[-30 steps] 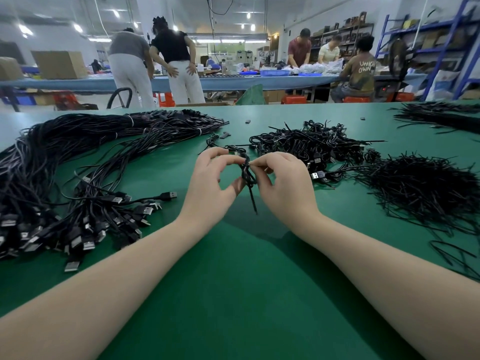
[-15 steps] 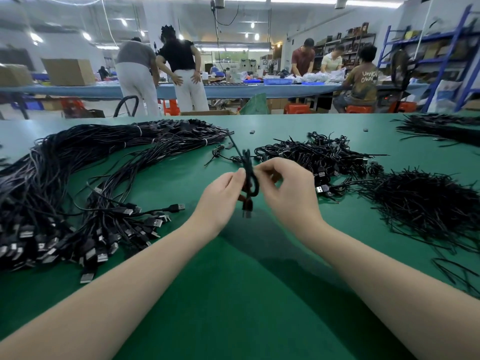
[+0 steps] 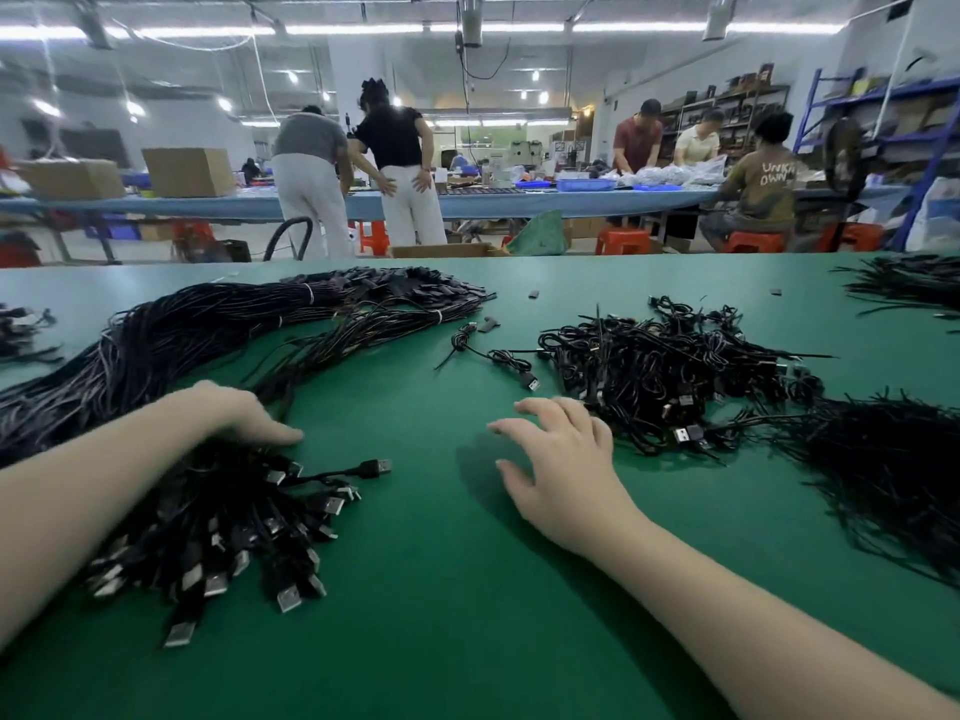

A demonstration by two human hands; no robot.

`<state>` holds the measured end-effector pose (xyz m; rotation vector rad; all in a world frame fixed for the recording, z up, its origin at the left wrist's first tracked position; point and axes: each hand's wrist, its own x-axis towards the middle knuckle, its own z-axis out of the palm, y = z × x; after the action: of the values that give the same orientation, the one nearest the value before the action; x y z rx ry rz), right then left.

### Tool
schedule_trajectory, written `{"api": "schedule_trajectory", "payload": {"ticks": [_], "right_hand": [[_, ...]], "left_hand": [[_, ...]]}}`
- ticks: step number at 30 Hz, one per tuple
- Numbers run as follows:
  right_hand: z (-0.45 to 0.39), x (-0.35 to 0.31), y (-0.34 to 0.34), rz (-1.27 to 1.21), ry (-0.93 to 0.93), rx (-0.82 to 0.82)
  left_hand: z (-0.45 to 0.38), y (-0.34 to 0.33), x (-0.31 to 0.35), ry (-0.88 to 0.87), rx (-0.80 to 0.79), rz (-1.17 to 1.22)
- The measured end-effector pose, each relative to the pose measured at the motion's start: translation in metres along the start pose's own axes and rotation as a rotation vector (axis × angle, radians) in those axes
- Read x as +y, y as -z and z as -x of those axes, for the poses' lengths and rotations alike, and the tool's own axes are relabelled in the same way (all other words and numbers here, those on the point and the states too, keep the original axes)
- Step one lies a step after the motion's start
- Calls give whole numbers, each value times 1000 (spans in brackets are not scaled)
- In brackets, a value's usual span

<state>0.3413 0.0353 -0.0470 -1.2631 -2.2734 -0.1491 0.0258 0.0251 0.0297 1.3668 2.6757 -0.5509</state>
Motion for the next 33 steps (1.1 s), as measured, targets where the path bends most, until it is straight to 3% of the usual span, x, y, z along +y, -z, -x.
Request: {"api": "schedule_trajectory", "payload": {"ticks": [3, 11, 13, 15, 17, 19, 24, 28, 30, 33], "right_hand": [[-7, 8, -2, -92, -79, -26], [-6, 8, -3, -86, -98, -71], [-6, 7, -2, -96, -96, -67], [-7, 7, -2, -109, -99, -76], [-7, 7, -2, -117, -99, -89], [-6, 7, -1, -123, -97, -96], [-4, 5, 3, -137, -101, -97], [0, 3, 6, -134, -86, -100], [0, 2, 7, -139, -85, -102], [-2, 3, 6, -144, -85, -110]], "left_hand": [[2, -7, -16, 17, -63, 104], [11, -6, -7, -69, -9, 123], [1, 0, -19, -114, 2, 430], [-8, 0, -50, -156, 17, 939], [-18, -11, -85, -191, -19, 1194], [-19, -24, -101, -232, -52, 1170], [-7, 1, -79, -175, 285, 275], [4, 21, -56, -47, 262, 3], [8, 27, -54, -15, 243, 31], [3, 41, -55, -117, 132, 721]]}}
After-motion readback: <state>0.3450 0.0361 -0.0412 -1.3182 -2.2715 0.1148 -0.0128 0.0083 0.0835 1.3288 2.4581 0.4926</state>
